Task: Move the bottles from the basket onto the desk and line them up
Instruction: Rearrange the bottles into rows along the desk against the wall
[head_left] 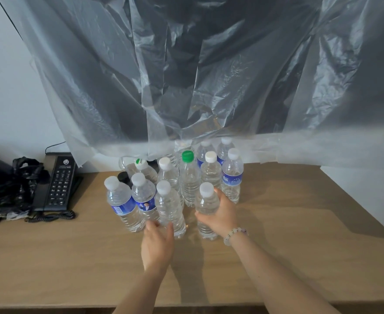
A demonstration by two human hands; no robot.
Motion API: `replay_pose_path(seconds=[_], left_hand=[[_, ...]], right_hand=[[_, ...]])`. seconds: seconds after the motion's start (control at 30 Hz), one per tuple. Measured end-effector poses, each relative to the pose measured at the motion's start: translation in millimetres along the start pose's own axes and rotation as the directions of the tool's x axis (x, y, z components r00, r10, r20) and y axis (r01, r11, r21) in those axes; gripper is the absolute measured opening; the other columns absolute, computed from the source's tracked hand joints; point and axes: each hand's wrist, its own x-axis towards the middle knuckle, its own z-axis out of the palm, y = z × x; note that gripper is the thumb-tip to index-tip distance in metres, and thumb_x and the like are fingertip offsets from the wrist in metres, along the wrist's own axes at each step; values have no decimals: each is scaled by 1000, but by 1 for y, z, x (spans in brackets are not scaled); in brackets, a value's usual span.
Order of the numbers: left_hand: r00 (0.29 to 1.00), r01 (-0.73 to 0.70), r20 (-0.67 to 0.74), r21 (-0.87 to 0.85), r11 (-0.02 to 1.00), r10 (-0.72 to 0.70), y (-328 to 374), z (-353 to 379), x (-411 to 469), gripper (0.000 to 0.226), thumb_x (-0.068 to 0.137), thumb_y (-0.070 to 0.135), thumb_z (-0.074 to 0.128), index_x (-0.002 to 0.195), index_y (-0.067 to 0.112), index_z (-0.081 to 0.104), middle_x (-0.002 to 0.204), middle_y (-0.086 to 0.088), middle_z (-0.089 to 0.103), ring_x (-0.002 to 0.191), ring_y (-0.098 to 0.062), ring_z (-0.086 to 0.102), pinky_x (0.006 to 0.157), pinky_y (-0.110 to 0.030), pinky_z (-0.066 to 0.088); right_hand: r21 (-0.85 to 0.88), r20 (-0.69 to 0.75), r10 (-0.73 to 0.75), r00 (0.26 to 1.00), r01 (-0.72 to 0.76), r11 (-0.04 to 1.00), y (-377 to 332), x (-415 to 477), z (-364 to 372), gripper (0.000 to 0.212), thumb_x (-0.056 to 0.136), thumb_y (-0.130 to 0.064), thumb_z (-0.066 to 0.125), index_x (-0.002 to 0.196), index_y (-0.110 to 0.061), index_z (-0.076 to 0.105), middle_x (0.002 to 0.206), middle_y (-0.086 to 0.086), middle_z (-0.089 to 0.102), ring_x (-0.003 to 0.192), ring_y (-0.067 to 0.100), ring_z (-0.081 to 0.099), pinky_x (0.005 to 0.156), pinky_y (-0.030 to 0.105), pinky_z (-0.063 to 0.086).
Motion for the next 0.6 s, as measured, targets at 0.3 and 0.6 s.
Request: replay_pose_path(seconds=[0.3, 0.6], left_hand=[[908, -144, 411, 124, 982, 81, -17, 44, 7, 22, 100, 21, 34, 98, 9, 52, 112, -14, 57, 109, -30, 52, 88, -33, 37], [916, -128, 397, 135, 983, 65, -14, 54, 28, 27, 98, 25, 40, 110, 4, 53, 116, -15, 57, 113, -30, 50, 94, -34, 36]], right_hand=[[34, 1, 8, 1000, -8, 999, 7, -3, -2, 49, 63, -22, 83, 97, -39, 52, 90, -17, 65, 85, -2, 62, 72, 13, 46], [27, -22, -1, 1000, 2, 1000, 4, -4, -3, 51, 63, -17, 84, 89, -43, 49, 84, -21, 63, 80, -9, 59, 69, 8, 43]])
